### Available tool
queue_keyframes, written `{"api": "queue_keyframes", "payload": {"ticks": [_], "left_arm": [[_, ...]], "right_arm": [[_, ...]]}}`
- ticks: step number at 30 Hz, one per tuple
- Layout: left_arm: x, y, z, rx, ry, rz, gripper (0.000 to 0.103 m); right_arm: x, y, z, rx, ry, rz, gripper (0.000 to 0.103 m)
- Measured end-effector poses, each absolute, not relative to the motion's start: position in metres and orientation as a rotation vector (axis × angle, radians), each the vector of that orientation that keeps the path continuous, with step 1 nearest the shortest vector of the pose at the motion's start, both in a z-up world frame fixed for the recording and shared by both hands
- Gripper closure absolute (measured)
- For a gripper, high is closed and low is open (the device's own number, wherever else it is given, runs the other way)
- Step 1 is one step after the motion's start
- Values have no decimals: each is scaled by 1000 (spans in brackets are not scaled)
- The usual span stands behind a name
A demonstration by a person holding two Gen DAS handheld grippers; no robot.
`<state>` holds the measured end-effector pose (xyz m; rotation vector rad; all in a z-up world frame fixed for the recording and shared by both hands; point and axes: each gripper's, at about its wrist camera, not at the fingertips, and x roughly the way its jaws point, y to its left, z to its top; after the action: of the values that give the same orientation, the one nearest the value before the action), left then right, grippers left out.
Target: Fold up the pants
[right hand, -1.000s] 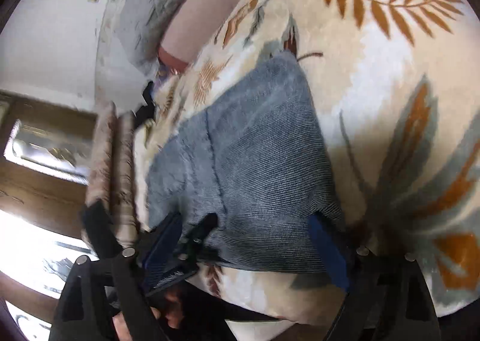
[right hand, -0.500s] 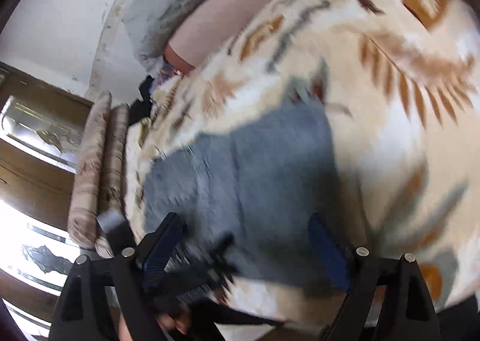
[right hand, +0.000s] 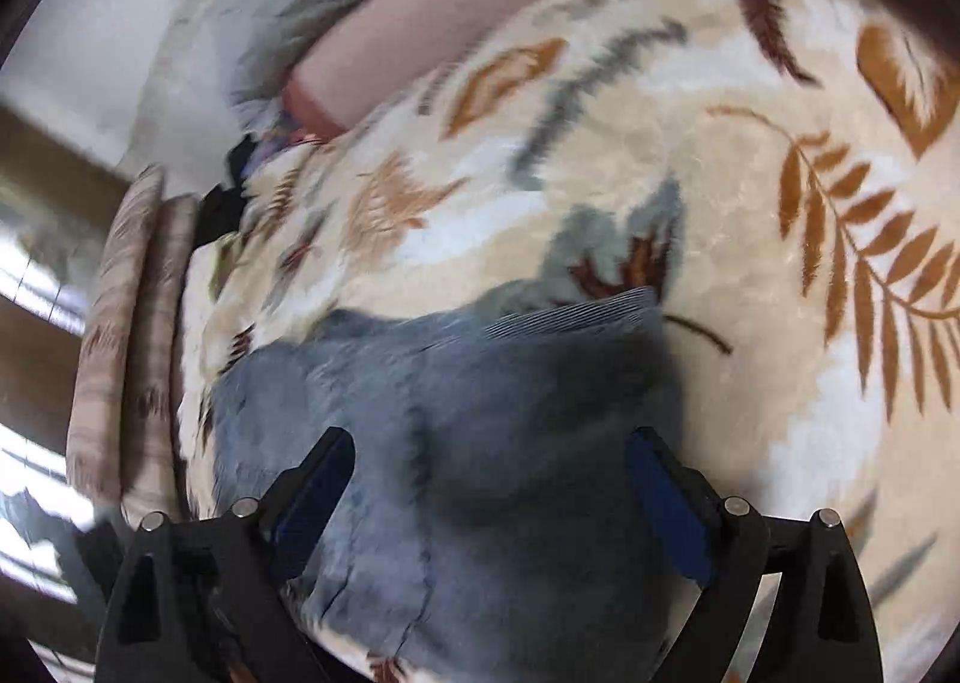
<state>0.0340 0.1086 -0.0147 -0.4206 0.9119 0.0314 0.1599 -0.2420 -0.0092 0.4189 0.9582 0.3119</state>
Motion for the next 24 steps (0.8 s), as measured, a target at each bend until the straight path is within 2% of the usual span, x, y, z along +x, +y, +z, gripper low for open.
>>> {"api": "queue_keyframes", "payload": {"ticks": [6, 14, 15, 16, 20, 21, 23, 24], "left_arm": [[0, 219, -41, -787, 914, 282, 1], [-34, 267, -24, -875, 787, 372, 1], [-38, 272, -25, -875, 781, 377, 1], [-41, 279, -23, -874, 771, 386, 1], [-52, 300, -27, -891, 759, 407, 1], [-54, 304, -30, -900, 764, 410, 1], [-58, 311, -32, -911, 764, 409, 1], [-59, 312, -32, -911, 762, 413, 1]], "right_arm": [[143, -142, 6, 246, 967, 542, 10], [115, 35, -10, -327, 855, 710, 11], [113, 52, -15, -386, 834, 717, 15], [113, 70, -21, -444, 813, 728, 25], [130, 120, -57, -645, 811, 665, 39], [138, 125, -68, -674, 842, 644, 46], [142, 124, -67, -661, 866, 655, 52], [142, 121, -59, -642, 867, 661, 64]]}}
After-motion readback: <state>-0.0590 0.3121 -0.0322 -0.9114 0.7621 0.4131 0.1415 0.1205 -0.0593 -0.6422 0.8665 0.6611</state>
